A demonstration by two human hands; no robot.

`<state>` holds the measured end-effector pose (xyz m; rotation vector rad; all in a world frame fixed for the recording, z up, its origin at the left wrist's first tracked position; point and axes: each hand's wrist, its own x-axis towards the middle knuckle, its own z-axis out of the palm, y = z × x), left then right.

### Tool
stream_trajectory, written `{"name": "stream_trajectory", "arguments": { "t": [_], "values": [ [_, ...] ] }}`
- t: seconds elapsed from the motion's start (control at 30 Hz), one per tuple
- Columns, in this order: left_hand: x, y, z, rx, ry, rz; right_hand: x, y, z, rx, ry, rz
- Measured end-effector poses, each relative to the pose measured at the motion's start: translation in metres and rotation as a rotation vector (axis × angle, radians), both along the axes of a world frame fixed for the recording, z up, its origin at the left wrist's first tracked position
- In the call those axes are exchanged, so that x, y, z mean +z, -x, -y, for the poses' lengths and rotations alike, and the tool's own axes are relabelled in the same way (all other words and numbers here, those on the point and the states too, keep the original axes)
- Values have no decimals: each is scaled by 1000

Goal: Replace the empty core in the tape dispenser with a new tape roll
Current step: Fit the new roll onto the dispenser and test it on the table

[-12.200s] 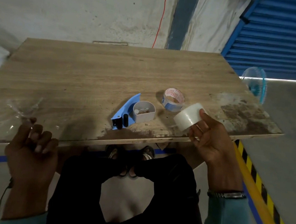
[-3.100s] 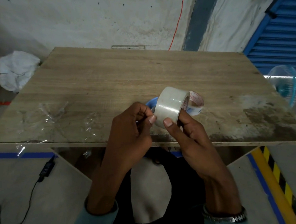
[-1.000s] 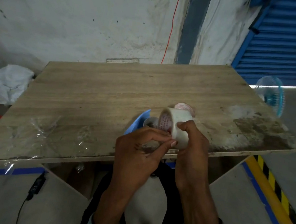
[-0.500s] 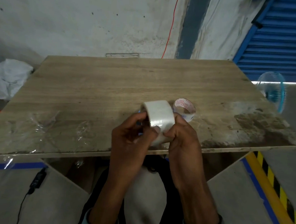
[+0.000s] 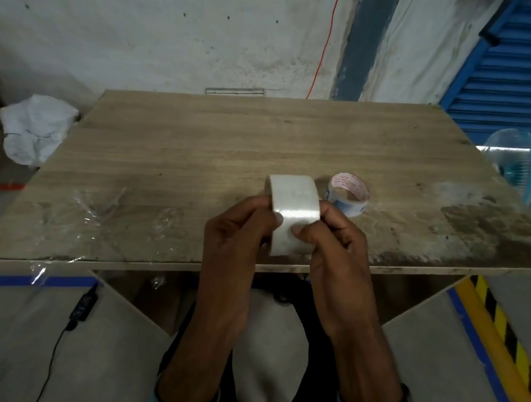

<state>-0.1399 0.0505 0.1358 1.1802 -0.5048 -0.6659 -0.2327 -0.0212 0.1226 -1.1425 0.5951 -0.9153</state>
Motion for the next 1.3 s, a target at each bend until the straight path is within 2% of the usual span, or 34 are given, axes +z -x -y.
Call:
{"name": "stream_trajectory", "arguments": {
  "t": [0.17,0.27,0.4,0.63,1.0,1.13,1.3],
  "values": [
    [-1,8,3,-89,-8,179,-1,-3,3,-123,-137,50],
    [-2,10,5,-117,-2,227,-2,0,7,-97,-193,62],
    [-1,7,4,-7,-4,133,-3,2,6,-9,-63,47],
    [3,-1,-1,15,-20,75,-1,4,6,96,-3,69],
    [2,1,2,-24,-18,-74,-3,2,3,6,40,9],
    [-3,2,2,-18,-26,108,-2,2,2,29,-50,43],
    [-11,-4,-4,-90,-46,542,-3,9,11,51,-161,109]
  ]
}}
